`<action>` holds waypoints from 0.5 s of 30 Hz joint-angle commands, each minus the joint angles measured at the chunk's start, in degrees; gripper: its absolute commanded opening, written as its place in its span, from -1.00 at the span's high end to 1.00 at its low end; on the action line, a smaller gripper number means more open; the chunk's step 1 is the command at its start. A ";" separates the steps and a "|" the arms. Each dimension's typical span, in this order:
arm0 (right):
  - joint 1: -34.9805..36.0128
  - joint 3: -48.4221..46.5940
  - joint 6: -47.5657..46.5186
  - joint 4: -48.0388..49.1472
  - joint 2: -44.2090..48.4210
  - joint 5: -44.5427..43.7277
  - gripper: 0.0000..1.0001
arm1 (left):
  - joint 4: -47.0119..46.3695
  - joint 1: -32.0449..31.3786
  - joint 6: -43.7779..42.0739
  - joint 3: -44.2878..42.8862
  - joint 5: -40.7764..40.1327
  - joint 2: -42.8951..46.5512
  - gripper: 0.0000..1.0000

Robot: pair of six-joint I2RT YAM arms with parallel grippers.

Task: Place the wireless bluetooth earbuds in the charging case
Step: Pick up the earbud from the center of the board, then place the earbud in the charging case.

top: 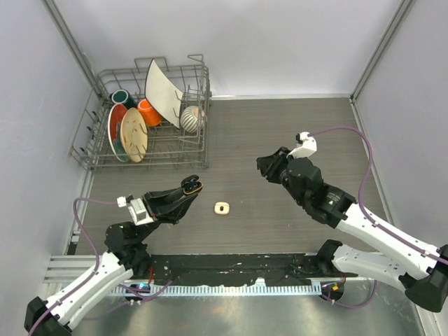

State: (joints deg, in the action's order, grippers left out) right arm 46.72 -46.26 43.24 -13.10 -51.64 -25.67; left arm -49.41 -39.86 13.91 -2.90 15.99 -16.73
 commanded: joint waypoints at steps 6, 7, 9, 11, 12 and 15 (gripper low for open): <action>12.68 -5.86 -6.94 18.28 -0.66 -12.82 0.99 | -9.04 -0.13 1.12 0.87 -2.54 -5.85 1.00; 13.74 -6.12 -8.42 20.72 -1.09 -13.70 0.98 | -9.74 -0.13 1.38 0.87 -3.24 -6.12 0.99; 17.17 -6.47 -10.10 24.59 -2.06 -15.62 0.98 | -10.27 -0.13 1.47 0.79 -3.68 -6.91 1.00; 20.50 -6.56 -12.47 27.24 -2.85 -16.86 0.98 | -10.71 -0.13 1.64 0.70 -4.30 -7.44 0.99; 21.47 -6.65 -13.35 29.78 -3.46 -17.74 0.98 | -10.88 -0.13 1.56 0.70 -4.39 -7.79 0.99; 25.60 -7.26 -16.43 34.61 -5.93 -18.98 0.98 | -11.76 -0.13 1.82 0.70 -4.56 -8.49 0.99</action>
State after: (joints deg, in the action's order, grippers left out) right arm 68.03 -50.68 32.60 9.72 -55.37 -39.24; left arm -55.75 -39.86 15.18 -2.83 13.13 -24.38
